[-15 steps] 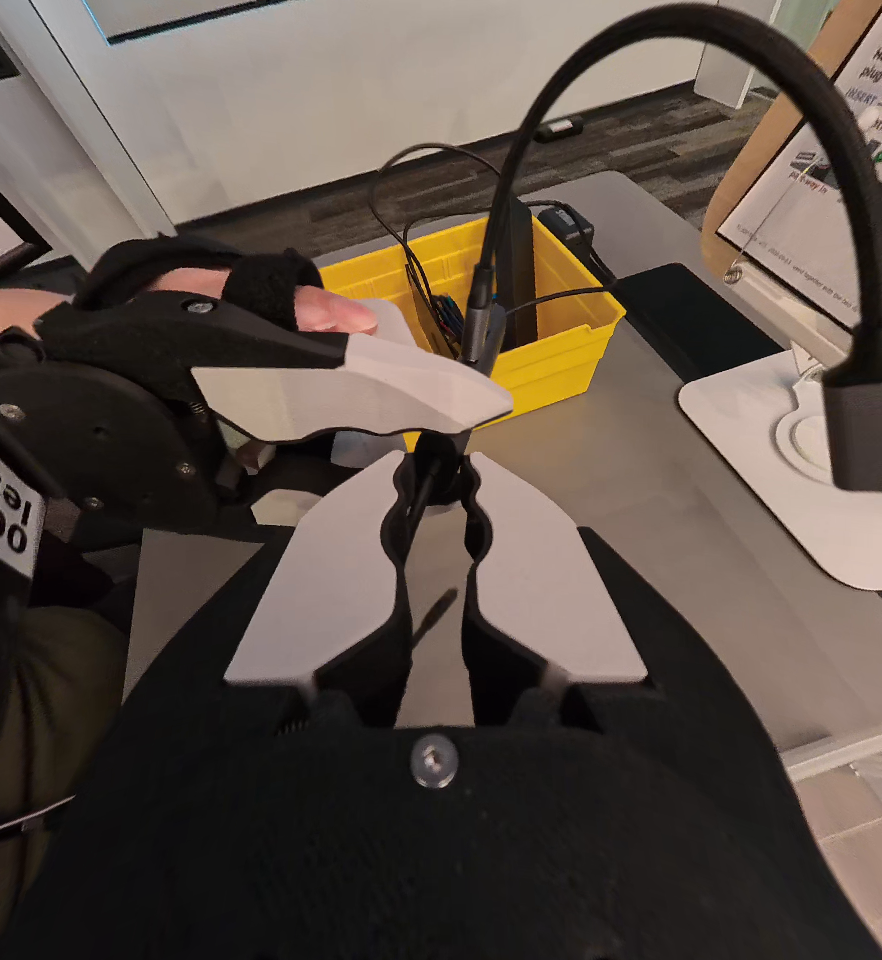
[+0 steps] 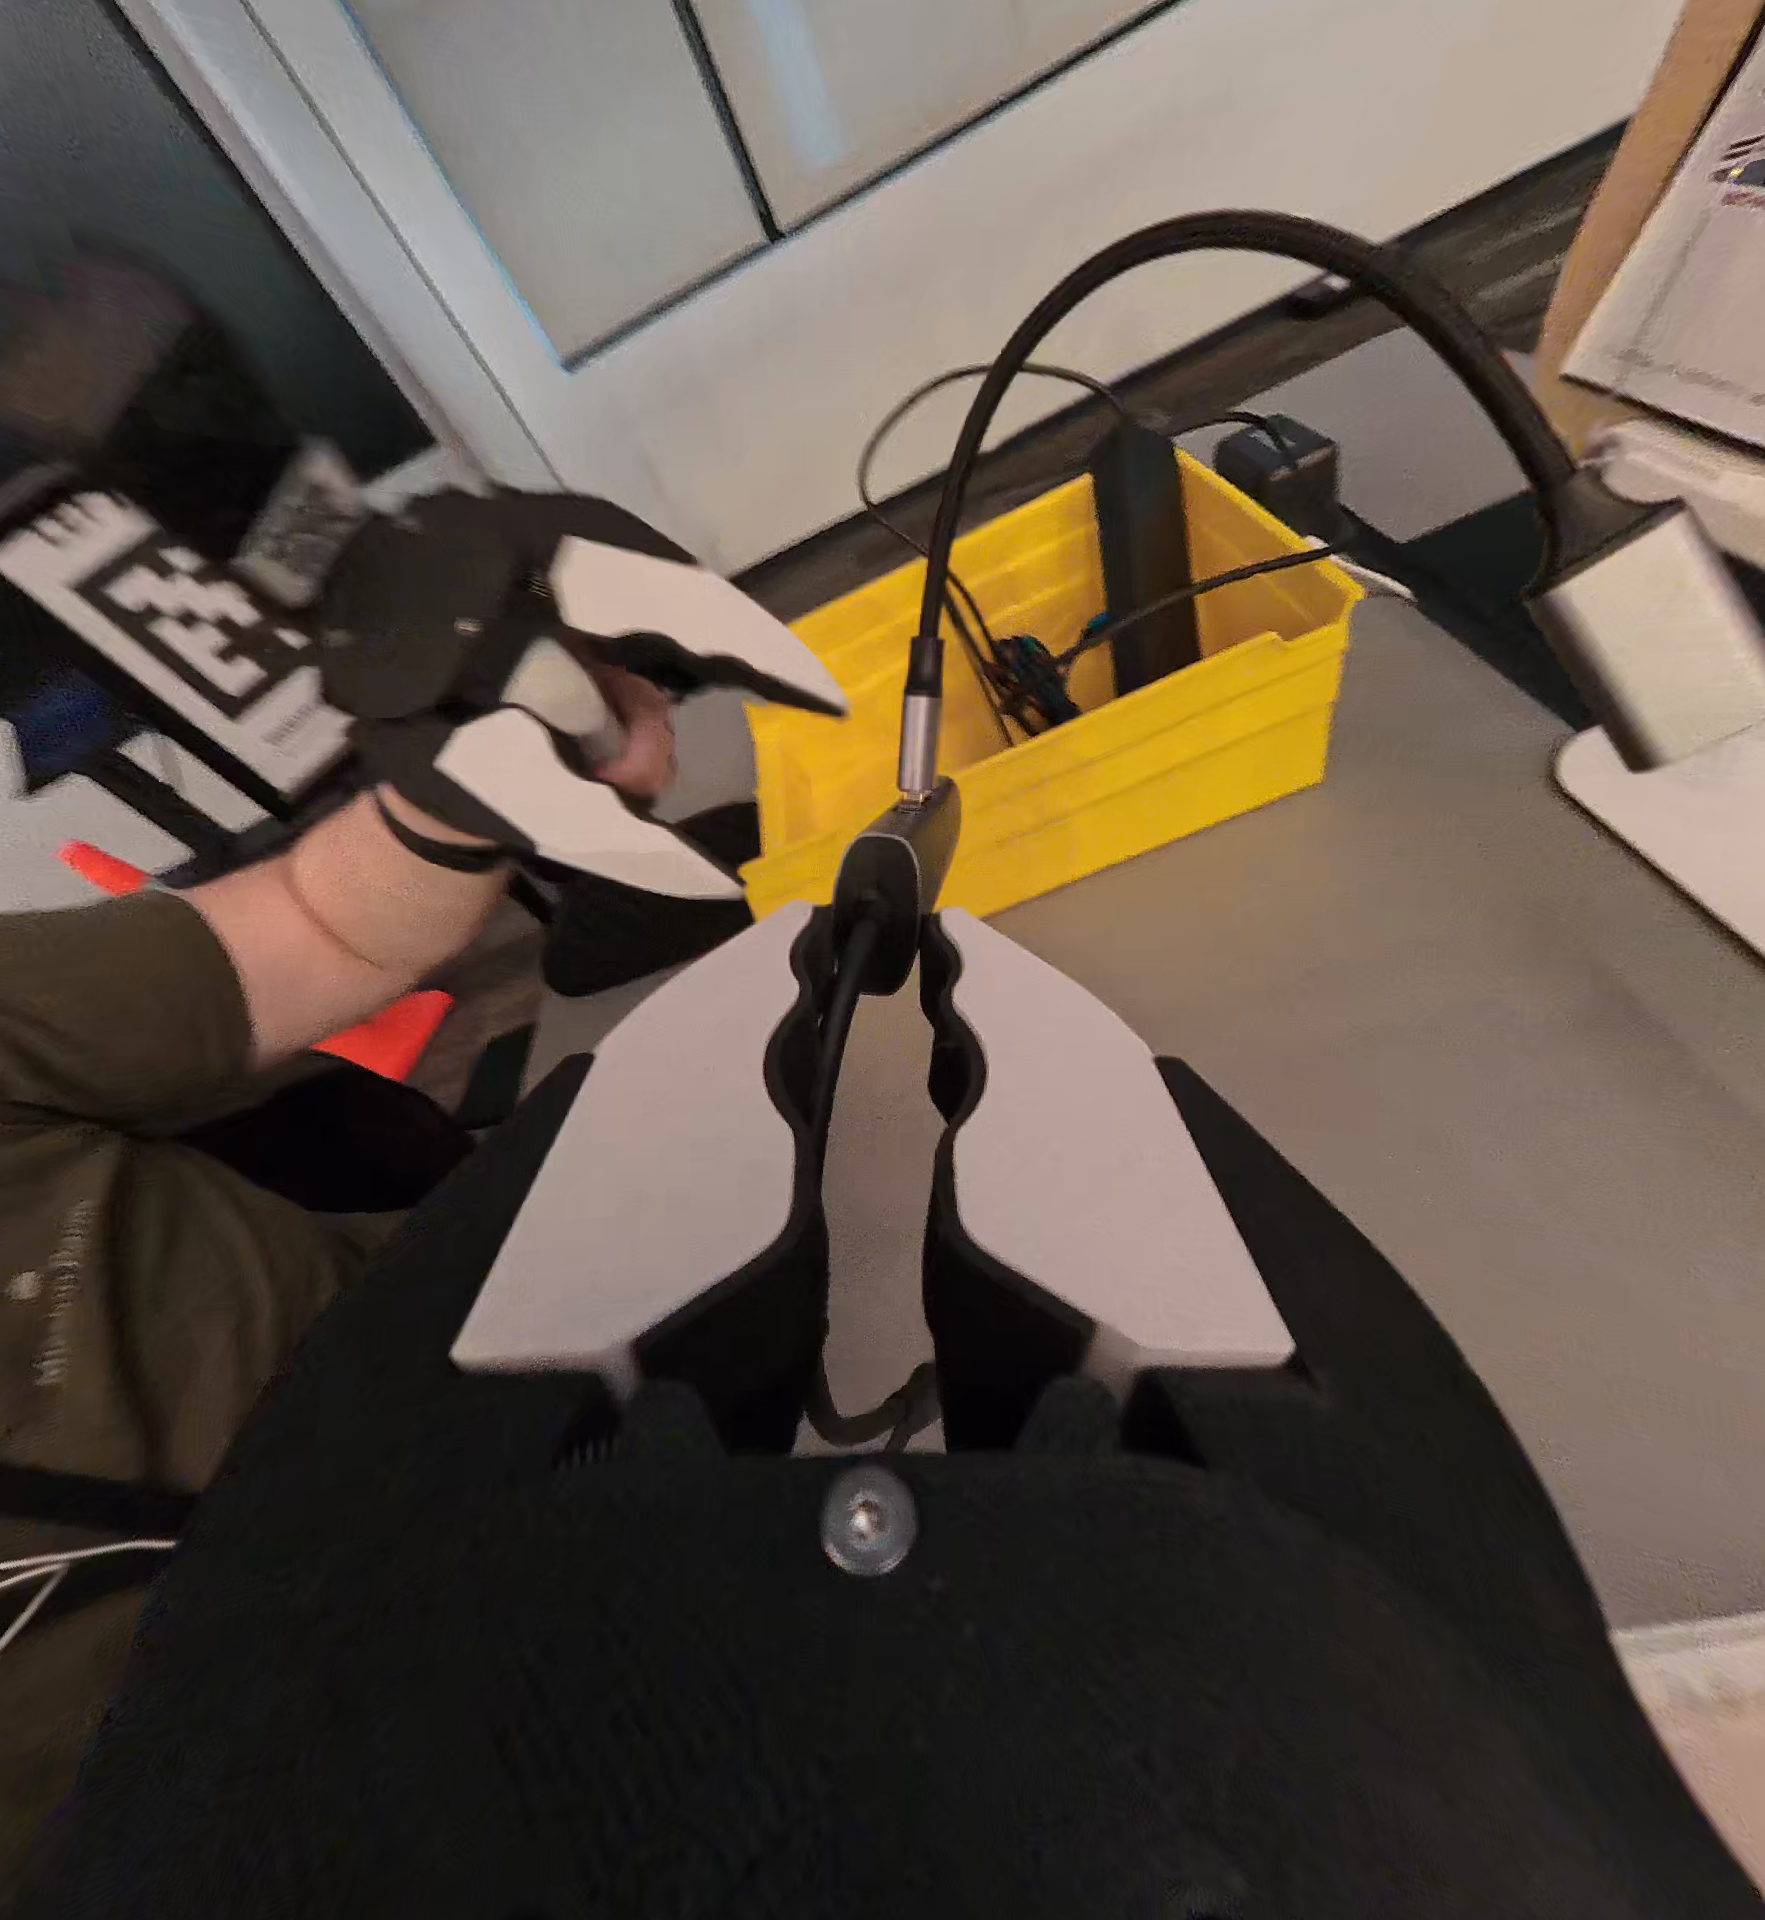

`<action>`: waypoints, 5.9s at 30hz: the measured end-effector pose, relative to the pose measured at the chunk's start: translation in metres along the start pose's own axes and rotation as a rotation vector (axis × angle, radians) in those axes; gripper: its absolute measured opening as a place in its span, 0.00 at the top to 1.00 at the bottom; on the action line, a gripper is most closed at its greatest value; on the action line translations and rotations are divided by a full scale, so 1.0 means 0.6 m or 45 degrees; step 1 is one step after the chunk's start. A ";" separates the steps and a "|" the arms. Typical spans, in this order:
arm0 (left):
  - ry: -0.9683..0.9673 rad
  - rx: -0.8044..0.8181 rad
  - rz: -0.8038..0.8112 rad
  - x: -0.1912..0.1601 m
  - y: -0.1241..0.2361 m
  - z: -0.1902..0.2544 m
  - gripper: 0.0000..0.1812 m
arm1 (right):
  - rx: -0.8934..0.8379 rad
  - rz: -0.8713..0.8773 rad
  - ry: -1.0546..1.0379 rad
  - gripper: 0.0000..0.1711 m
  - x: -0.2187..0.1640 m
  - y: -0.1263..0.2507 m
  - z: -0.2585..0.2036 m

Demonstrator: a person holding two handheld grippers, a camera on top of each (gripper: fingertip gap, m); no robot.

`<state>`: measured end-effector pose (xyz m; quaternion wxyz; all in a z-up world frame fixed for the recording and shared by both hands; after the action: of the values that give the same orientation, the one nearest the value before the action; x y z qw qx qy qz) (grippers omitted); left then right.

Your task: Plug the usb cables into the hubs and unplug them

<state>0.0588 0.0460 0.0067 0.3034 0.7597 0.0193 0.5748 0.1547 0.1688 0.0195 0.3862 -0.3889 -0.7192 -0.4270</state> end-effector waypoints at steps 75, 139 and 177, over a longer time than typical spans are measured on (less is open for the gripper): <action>-0.891 0.702 0.178 0.102 0.014 -0.005 0.91 | -0.541 0.646 0.879 0.66 0.091 0.094 -0.123; -1.056 0.766 -0.035 0.065 -0.068 -0.020 0.91 | -0.498 0.365 0.424 0.89 0.033 -0.036 -0.037; 0.230 -0.164 0.872 0.104 -0.029 -0.017 0.65 | -0.923 0.814 0.811 0.89 0.062 0.026 -0.065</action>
<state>0.0764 0.0884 0.0538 0.1375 0.6476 -0.2461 0.7080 0.1623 0.1471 0.0705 0.5355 -0.5468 -0.2220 -0.6042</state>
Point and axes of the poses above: each gripper's, where its closed fingertips meet, y back along the fingers, x out of its top, z = x × y across the jaws, the point moved 5 cm from there along y, back along the fingers, and after that the axes turned 10 degrees about -x, right-handed, at the moved point
